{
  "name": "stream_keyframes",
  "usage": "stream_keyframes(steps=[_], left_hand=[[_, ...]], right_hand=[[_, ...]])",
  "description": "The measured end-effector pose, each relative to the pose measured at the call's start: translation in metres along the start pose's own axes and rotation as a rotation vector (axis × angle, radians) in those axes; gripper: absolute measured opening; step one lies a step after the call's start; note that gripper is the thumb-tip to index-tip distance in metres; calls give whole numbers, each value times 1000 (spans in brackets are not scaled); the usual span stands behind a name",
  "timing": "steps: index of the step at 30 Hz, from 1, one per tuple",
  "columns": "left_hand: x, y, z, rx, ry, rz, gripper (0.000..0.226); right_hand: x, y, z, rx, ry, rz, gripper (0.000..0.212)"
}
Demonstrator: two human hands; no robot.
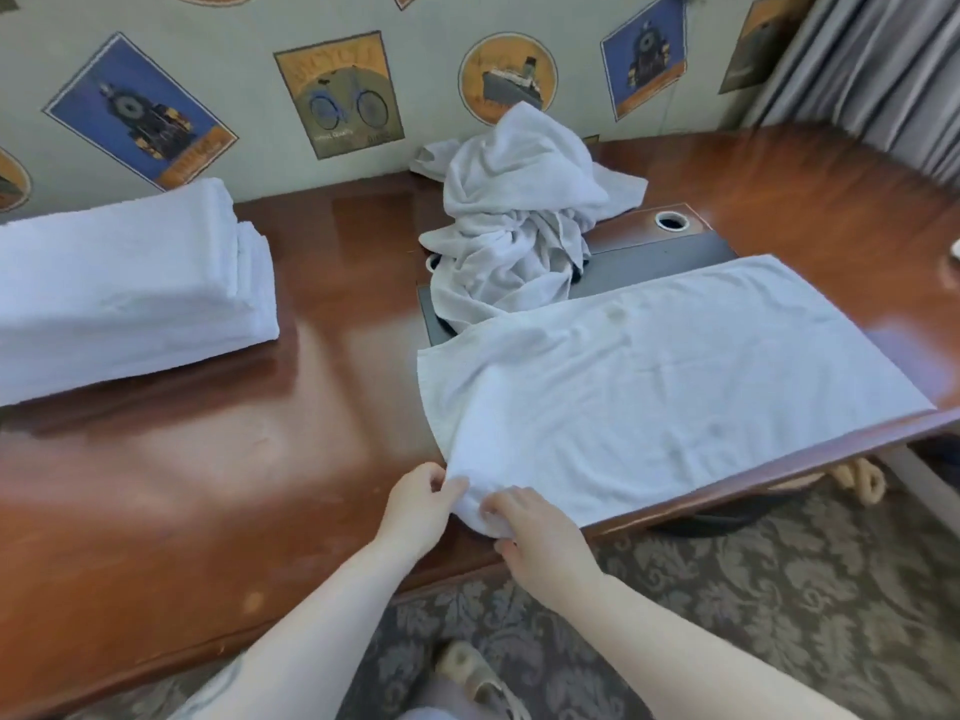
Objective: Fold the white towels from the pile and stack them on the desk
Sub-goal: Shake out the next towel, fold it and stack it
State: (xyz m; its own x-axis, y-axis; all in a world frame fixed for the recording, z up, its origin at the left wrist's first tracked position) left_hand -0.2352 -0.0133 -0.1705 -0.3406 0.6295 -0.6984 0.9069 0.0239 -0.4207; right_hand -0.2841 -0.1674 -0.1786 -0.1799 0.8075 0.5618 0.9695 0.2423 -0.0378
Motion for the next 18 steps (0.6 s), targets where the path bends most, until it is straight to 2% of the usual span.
stream_keyframes(steps=[3, 5, 7, 9, 12, 15, 18], left_hand=[[-2, -7, -3, -52, -195, -71, 24], [6, -10, -5, -27, -204, -152, 18], [15, -11, -2, 99, -173, -238, 10], [19, -7, -4, 192, -126, -272, 11], [16, 13, -17, 194, -103, -244, 15], [11, 41, -35, 192, -138, -237, 17], [3, 72, -47, 178, -302, -240, 47]], right_hand=[[18, -5, -12, -192, 45, 74, 43], [33, -19, -11, -288, 26, 77, 54], [44, -30, 4, -215, -78, 4, 66], [48, -31, 22, -112, -118, 8, 75], [49, -23, 40, -33, -173, 101, 71], [58, -16, 40, -10, -218, 116, 68], [63, -11, 37, -41, -278, 93, 61]])
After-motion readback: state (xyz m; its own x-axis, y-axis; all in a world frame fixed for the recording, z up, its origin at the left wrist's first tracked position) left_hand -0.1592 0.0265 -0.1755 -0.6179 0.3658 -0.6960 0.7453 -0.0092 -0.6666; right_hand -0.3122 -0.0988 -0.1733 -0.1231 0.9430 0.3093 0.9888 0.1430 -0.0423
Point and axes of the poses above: each hand's wrist, its own y-axis towards the middle knuckle, its own z-axis out of the palm, x = y × z, the point moved 3 cm from there along y, towards the middle knuckle, and after that the axes turned 1 degree about y, right-handed, at the moved point
